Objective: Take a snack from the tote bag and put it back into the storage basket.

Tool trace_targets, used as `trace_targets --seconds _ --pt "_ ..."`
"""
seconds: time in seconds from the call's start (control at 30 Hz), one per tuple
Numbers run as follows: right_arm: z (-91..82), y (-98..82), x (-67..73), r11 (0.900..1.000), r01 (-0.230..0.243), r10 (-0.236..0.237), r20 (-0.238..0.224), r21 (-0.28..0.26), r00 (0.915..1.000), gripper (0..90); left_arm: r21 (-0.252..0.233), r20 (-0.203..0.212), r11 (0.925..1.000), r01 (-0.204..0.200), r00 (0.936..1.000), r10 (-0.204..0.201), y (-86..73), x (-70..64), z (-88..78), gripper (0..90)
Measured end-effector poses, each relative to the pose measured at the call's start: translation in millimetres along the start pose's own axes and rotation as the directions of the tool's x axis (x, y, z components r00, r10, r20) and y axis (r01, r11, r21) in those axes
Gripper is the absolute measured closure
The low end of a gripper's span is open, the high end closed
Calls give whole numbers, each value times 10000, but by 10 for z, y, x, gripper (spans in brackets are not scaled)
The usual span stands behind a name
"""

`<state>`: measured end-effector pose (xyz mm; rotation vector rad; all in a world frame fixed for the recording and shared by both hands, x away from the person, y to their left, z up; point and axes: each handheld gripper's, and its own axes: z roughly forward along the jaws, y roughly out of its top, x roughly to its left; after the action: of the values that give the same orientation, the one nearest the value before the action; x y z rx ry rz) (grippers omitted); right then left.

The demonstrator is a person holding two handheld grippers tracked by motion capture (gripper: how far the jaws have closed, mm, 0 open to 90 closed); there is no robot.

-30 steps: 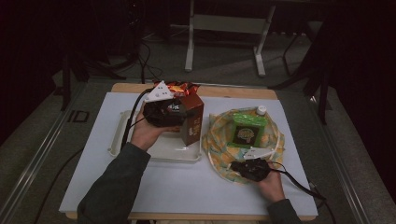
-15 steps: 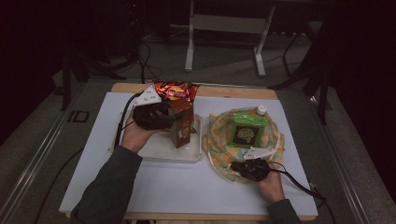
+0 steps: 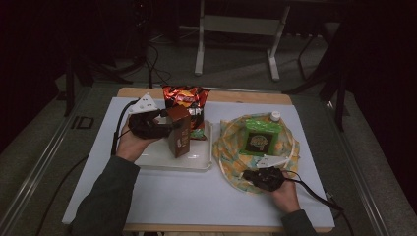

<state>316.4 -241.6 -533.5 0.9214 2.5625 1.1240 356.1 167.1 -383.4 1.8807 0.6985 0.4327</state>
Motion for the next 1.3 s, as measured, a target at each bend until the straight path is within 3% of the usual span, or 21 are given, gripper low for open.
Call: trace_targets --seconds 0.7,0.87,1.17,1.3 --pt "0 0 1 10000 -8 8 9 -2 10000 837 611 -47 9981 -101 9999 104 -117 74 -160 424" --pt "0 -1 0 10000 -8 8 5 -3 10000 837 866 48 9959 -245 9997 242 -121 65 -130 424" --pt "0 -1 -1 10000 -13 13 -9 -7 10000 837 1728 473 9812 -853 9958 782 -113 -25 60 424" --pt "0 -2 -1 10000 -18 18 -12 -12 10000 837 1758 655 9786 -1074 9931 973 -86 -73 126 423"
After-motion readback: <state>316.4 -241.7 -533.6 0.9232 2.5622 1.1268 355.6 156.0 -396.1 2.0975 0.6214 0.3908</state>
